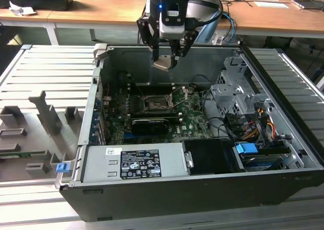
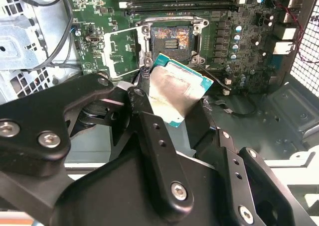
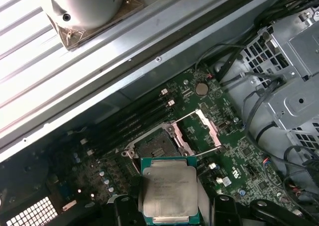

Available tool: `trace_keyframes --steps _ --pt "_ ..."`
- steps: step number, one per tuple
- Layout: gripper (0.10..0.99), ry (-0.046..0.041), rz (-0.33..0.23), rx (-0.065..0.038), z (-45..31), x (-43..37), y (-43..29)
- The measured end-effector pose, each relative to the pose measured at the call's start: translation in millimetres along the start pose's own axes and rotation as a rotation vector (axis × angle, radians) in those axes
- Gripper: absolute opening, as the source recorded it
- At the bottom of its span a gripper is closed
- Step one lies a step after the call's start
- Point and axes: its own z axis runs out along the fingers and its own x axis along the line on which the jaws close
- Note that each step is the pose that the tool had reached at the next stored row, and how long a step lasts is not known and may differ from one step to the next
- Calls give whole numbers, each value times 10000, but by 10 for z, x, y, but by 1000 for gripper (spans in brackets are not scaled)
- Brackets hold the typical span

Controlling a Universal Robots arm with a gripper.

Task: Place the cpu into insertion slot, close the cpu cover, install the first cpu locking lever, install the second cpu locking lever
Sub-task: 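Place the cpu into insertion slot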

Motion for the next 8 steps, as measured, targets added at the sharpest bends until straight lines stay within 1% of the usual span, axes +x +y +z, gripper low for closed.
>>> trace_keyframes --steps 4,8 --pt "525 -19 227 -5 2 0 0" --pt "525 -50 594 -12 5 0 -1"
